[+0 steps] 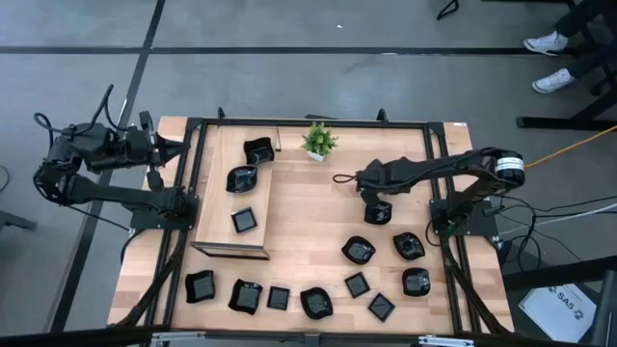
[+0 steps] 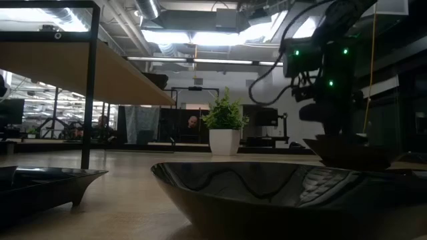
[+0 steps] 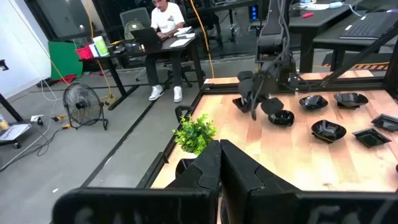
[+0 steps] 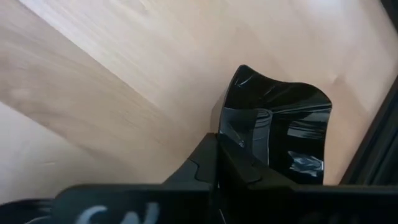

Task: Pick & Place Mini shaped plates
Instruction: Stack the black distorted square plate on top of the black distorted square plate on the shelf

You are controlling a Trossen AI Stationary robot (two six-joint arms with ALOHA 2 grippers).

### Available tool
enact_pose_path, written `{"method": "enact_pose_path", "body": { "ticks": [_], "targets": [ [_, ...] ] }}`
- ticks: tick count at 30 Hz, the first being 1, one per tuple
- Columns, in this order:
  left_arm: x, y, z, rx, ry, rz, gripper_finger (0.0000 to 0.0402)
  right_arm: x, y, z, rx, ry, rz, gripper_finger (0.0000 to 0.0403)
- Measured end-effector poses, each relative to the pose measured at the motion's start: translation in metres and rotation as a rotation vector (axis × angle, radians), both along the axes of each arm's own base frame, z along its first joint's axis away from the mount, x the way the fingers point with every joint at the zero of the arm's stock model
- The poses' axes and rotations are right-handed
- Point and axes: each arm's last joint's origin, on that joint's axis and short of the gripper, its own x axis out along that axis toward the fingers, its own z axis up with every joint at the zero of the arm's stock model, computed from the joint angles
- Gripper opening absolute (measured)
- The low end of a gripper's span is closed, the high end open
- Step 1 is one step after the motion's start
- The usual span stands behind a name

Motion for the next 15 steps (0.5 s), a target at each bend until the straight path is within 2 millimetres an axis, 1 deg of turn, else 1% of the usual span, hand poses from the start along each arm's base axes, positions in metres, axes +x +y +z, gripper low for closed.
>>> {"method": "enact_pose_path", "body": {
  "ticks": [2, 7, 11, 15],
  "targets": [
    [0.000, 0.000, 0.000, 0.000, 0.000, 0.000, 0.0004, 0.000, 0.000, 0.008, -0.003, -0.014, 0.022, 0.0007],
    [0.000, 0.000, 0.000, 0.000, 0.000, 0.000, 0.0004, 0.005, -0.001, 0.036, -0.010, -0.068, 0.071, 0.0004],
    [0.000, 0.000, 0.000, 0.000, 0.000, 0.000, 0.0004, 0.016, 0.001, 0.062, -0.015, -0.105, 0.124, 0.0003],
    [0.000, 0.000, 0.000, 0.000, 0.000, 0.000, 0.0004, 0.029, 0.008, 0.091, -0.036, -0.170, 0.211, 0.0002]
  ]
}}
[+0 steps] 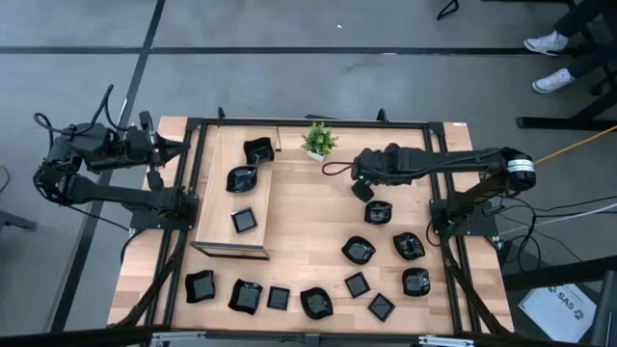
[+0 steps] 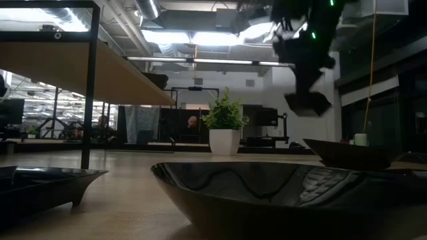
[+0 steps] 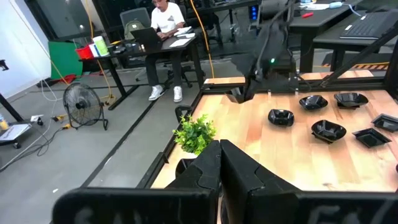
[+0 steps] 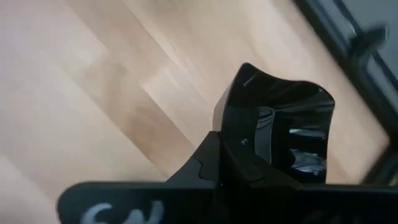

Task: Pick & Place Mini shaped plates
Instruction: Stack the black distorted square plate on top of the black distorted square plate on the shelf

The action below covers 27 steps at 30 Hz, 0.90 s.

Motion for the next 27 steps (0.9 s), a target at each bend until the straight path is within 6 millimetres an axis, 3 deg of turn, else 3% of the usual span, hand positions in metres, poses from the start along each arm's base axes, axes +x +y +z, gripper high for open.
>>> {"method": "enact_pose_path", "body": {
  "ticks": [7, 11, 17, 27],
  "targets": [
    [0.000, 0.000, 0.000, 0.000, 0.000, 0.000, 0.0004, 0.019, 0.013, 0.054, -0.072, -0.135, 0.190, 0.0002],
    [0.000, 0.000, 0.000, 0.000, 0.000, 0.000, 0.0004, 0.035, 0.018, 0.071, -0.159, -0.181, 0.351, 0.0001],
    [0.000, 0.000, 0.000, 0.000, 0.000, 0.000, 0.0004, 0.062, 0.018, 0.075, -0.350, -0.191, 0.592, 0.0001],
    [0.000, 0.000, 0.000, 0.000, 0.000, 0.000, 0.0004, 0.112, 0.015, 0.064, -0.665, -0.181, 0.937, 0.0003]
  ]
}}
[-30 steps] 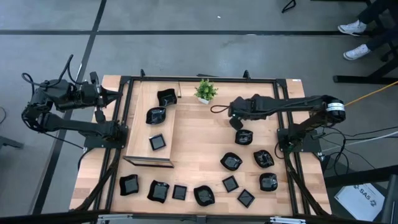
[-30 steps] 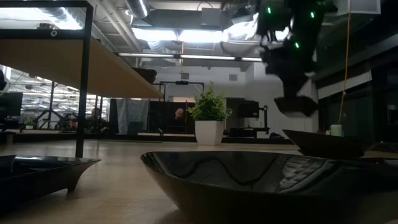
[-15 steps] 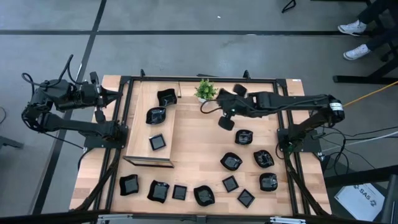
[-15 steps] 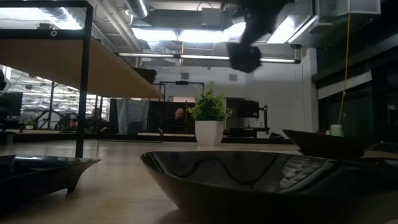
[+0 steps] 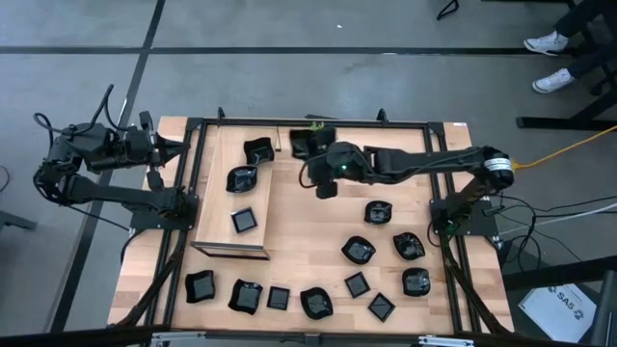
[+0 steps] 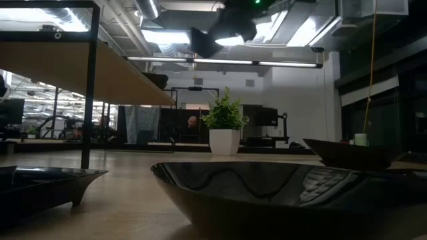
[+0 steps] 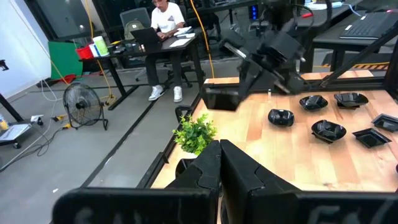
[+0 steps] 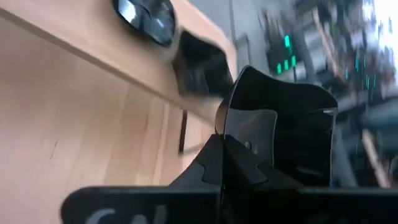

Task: Pick & Place Mini shaped plates
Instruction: Stack the black distorted square plate on top of the black distorted square plate on the shelf

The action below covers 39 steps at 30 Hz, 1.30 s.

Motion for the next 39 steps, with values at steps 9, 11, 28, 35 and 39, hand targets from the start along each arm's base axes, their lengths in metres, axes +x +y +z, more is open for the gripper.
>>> {"method": "enact_pose_path", "body": {
  "ticks": [9, 11, 28, 35, 39],
  "targets": [
    [0.000, 0.000, 0.000, 0.000, 0.000, 0.000, 0.0004, 0.034, -0.012, -0.016, -0.095, -0.132, 0.160, 0.0004],
    [0.000, 0.000, 0.000, 0.000, 0.000, 0.000, 0.0004, 0.040, -0.015, -0.018, -0.095, -0.173, 0.169, 0.0004],
    [0.000, 0.000, 0.000, 0.000, 0.000, 0.000, 0.0004, 0.090, -0.026, -0.036, -0.029, -0.214, 0.253, 0.0005],
    [0.000, 0.000, 0.000, 0.000, 0.000, 0.000, 0.0004, 0.094, -0.029, -0.046, -0.007, -0.192, 0.240, 0.0005],
    [0.000, 0.000, 0.000, 0.000, 0.000, 0.000, 0.0004, 0.092, -0.034, -0.049, 0.026, -0.156, 0.219, 0.0005]
  ]
}}
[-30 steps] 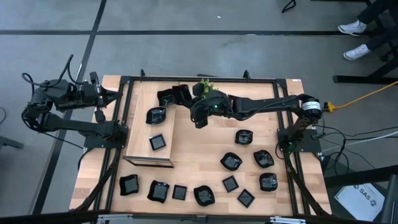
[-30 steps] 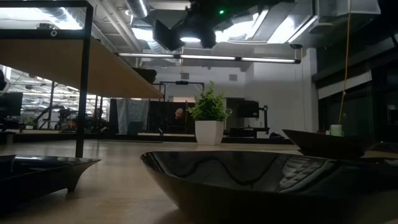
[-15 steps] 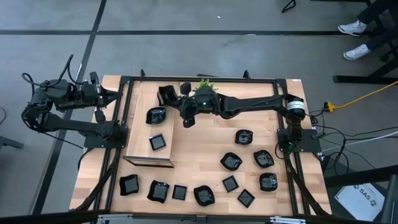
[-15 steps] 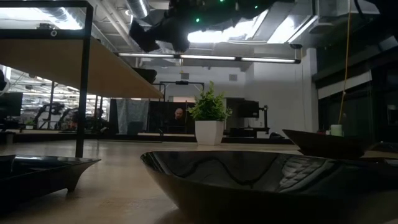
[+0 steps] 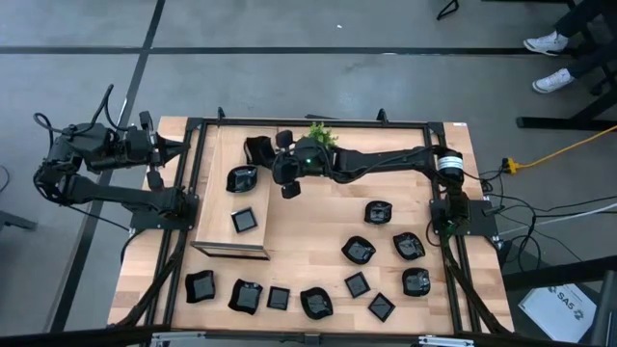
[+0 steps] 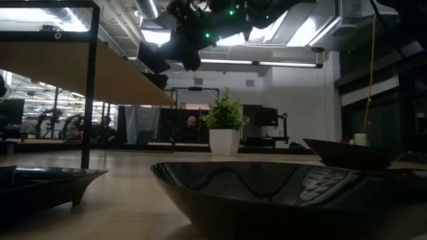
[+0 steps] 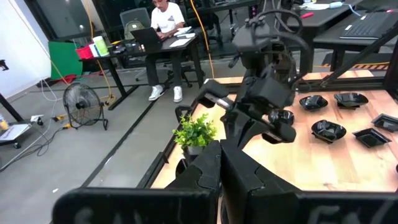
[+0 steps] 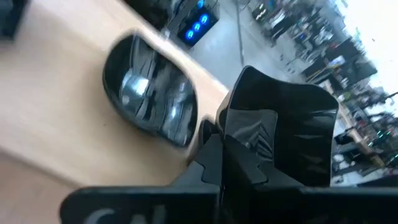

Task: Pick & Place Mini shaped plates
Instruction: Stack the black distorted square plate on top of the black distorted square plate on the shelf, then stack the black leaf shape bowl on top of the black leaf shape bowl on the shelf

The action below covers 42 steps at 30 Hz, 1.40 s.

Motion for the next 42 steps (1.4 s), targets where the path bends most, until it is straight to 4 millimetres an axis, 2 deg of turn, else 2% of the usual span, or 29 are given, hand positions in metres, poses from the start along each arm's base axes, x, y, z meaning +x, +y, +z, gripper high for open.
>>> {"method": "enact_pose_path", "body": {
  "ticks": [10, 32, 39, 42],
  "targets": [
    [0.000, 0.000, 0.000, 0.000, 0.000, 0.000, 0.0004, 0.000, -0.005, -0.001, 0.001, 0.004, -0.011, 0.0009],
    [0.000, 0.000, 0.000, 0.000, 0.000, 0.000, 0.0004, 0.000, -0.005, -0.001, 0.002, 0.004, -0.012, 0.0084],
    [0.000, 0.000, 0.000, 0.000, 0.000, 0.000, 0.0004, -0.001, -0.001, 0.000, 0.148, -0.035, -0.052, 0.0085],
    [0.000, 0.000, 0.000, 0.000, 0.000, 0.000, 0.0004, 0.000, 0.008, 0.000, 0.229, -0.057, -0.094, 0.0085]
  ]
}}
